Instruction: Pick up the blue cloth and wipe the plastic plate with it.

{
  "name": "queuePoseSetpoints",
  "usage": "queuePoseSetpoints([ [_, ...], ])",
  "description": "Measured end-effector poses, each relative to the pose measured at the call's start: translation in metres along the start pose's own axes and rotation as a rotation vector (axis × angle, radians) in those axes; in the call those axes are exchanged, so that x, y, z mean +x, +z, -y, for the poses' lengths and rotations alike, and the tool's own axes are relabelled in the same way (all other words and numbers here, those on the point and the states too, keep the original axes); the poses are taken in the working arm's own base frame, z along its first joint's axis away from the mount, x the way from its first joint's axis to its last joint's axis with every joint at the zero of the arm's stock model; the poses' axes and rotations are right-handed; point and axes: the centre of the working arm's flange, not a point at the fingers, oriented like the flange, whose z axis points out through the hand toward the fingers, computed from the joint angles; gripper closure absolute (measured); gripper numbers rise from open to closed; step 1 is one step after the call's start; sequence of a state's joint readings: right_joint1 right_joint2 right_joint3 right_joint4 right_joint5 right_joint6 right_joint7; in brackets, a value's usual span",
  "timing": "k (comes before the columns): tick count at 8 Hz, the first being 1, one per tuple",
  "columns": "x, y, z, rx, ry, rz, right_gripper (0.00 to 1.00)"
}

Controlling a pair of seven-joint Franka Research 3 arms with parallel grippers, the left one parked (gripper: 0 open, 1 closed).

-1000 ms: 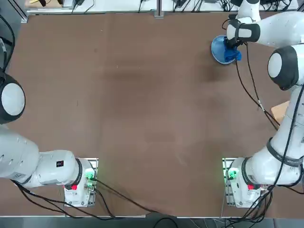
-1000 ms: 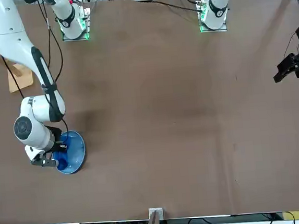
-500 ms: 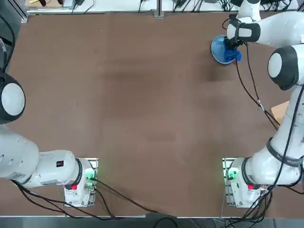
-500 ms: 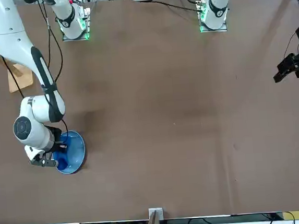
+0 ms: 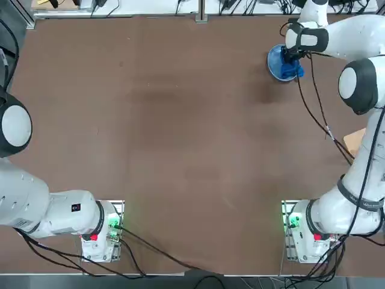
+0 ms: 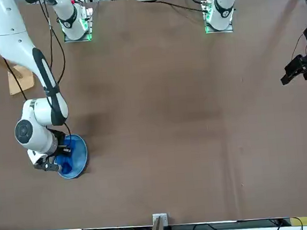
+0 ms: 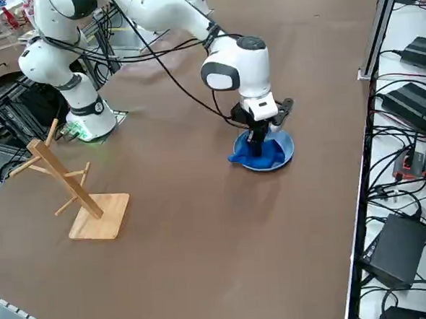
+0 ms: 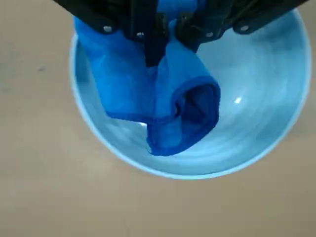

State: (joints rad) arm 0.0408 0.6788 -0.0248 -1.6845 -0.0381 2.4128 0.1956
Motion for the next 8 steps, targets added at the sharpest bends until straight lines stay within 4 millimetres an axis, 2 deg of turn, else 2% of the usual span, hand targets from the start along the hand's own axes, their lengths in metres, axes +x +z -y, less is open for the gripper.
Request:
queuePoseSetpoints([
  [3, -0.004, -0.007, 0.044, 0.075, 0.032, 0.002, 0.90],
  [4, -0.001, -0.014, 0.053, 0.088, 0.040, -0.010, 0.90],
  [6, 0.010, -0.021, 0.054, 0.095, 0.049, -0.037, 0.90],
  [8, 0.025, -0.016, 0.055, 0.099, 0.052, -0.060, 0.90],
])
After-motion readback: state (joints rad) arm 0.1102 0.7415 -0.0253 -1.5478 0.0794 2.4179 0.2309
